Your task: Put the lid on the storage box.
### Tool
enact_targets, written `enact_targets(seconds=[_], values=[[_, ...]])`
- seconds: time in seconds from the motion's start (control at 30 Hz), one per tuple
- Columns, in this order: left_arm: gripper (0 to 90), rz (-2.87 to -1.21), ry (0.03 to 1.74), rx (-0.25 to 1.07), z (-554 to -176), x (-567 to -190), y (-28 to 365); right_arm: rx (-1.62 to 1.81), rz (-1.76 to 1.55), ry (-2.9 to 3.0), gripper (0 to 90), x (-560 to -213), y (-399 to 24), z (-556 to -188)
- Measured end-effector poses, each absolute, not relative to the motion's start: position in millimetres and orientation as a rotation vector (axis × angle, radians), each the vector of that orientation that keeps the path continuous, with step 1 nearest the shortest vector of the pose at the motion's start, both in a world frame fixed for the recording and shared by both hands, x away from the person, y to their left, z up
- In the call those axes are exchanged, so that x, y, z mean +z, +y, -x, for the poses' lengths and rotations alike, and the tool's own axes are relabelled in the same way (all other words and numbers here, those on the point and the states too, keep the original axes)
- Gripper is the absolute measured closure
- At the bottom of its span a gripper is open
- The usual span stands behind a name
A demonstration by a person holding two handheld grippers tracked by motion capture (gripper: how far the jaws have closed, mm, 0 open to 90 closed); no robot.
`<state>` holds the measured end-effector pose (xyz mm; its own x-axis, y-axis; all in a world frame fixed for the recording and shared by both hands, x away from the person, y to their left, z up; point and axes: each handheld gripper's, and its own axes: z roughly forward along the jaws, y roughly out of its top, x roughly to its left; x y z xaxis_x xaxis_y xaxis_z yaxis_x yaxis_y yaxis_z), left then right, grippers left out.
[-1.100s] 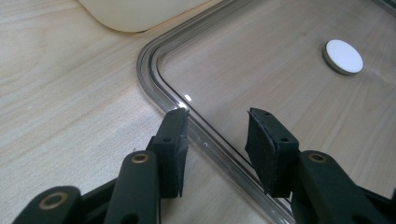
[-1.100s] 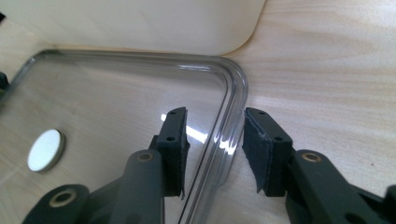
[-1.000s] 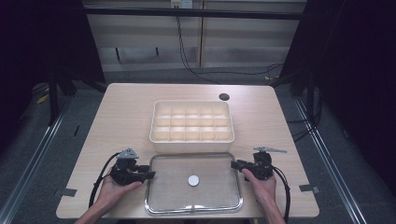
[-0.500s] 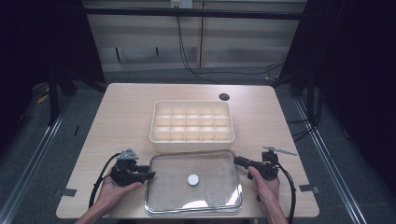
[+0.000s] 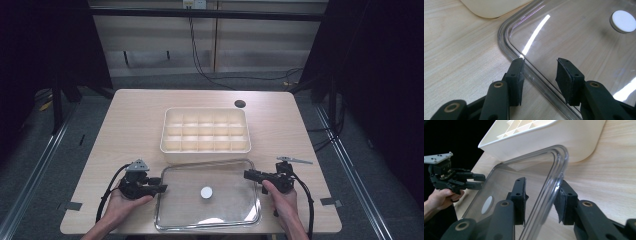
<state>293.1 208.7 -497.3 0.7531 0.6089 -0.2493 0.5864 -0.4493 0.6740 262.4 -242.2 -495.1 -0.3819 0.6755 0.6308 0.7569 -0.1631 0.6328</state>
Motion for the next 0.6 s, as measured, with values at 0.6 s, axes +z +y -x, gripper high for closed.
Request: enact_targets(seconds=[0.6], values=[[40.5, -2.115, 0.918, -0.008, -297.4, -498.9, 213.6, -1.669, 1.655, -1.941, 72.2, -489.7, -245.2, -260.9]])
